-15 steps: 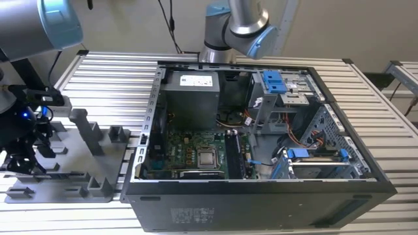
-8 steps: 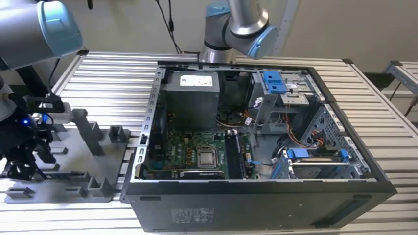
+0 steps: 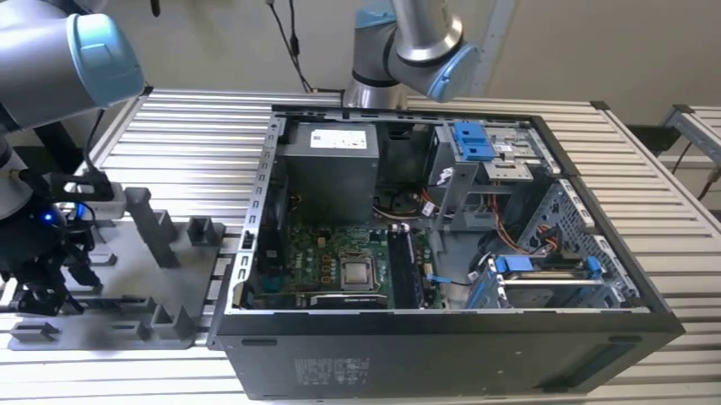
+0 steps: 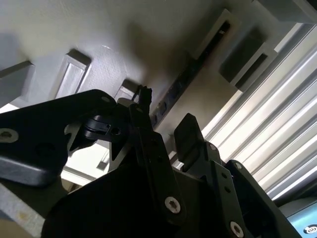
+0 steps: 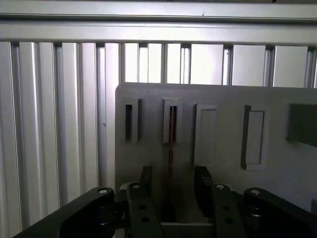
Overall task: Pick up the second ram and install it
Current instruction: 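Pick up the second ram and move it above second insertion slot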
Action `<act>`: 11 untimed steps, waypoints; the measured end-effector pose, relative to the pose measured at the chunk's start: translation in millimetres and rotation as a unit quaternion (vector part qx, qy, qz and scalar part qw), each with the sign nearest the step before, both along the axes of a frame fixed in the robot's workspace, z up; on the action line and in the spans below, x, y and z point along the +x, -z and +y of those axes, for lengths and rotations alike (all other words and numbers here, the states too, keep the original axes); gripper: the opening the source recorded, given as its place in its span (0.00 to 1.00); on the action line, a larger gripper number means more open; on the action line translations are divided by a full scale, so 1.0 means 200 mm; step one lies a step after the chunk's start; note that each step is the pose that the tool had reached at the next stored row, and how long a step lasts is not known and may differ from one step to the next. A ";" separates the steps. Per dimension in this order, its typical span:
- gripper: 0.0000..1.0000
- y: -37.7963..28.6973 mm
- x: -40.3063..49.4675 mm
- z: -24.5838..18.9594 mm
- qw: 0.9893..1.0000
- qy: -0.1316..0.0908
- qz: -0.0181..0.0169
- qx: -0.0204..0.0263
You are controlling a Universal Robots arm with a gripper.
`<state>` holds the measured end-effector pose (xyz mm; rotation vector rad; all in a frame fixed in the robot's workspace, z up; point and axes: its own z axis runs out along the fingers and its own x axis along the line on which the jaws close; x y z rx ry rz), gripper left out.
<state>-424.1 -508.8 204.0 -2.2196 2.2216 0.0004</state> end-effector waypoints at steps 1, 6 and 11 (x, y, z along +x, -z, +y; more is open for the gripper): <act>0.48 0.004 -0.003 0.000 1.000 0.000 -0.002 0.000; 0.48 0.024 -0.017 0.001 1.000 0.000 -0.008 0.000; 0.48 0.029 -0.021 0.001 1.000 0.000 -0.008 0.000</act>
